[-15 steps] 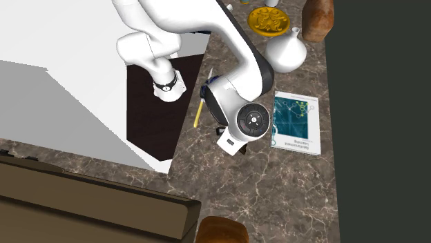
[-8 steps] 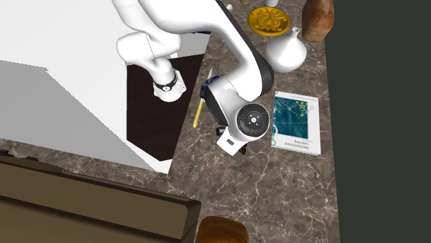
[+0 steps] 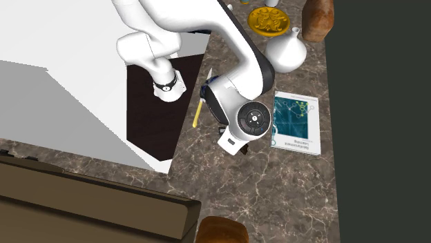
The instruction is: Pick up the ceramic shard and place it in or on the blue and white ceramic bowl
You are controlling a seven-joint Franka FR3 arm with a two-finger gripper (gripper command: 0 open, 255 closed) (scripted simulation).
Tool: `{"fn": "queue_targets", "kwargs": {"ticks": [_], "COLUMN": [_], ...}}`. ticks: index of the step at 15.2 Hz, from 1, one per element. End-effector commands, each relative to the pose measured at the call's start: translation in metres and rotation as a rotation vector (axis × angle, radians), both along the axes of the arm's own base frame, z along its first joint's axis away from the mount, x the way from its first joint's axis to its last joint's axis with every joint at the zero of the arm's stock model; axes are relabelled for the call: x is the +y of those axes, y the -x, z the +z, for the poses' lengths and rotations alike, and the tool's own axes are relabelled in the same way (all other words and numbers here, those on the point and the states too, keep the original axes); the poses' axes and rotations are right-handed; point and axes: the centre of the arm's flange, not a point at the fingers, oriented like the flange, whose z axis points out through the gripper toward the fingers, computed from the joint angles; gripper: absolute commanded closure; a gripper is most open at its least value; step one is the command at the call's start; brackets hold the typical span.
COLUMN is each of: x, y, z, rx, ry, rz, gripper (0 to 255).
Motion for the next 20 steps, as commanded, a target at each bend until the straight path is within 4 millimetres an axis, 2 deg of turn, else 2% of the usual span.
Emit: {"fn": "queue_targets", "kwargs": {"ticks": [1, 2, 11, 12, 13, 18, 19, 20], "x": [-0.001, -0.002, -0.002, -0.002, -0.002, 0.029, 0.033, 0.032], "y": [0.002, 0.001, 0.001, 0.001, 0.001, -0.087, -0.098, -0.095], "z": [-0.004, -0.006, 0.042, 0.036, 0.036, 0.026, 0.024, 0.019], "rx": [0.009, 0.009, 0.009, 0.009, 0.009, 0.176, 0.196, 0.196], "ry": [0.005, 0.005, 0.005, 0.005, 0.005, 0.114, 0.128, 0.128], "rz": [0.000, 0.000, 0.000, 0.000, 0.000, -0.029, -0.032, -0.032], "gripper": [255, 255, 255, 255, 0, 0, 0, 0]}}
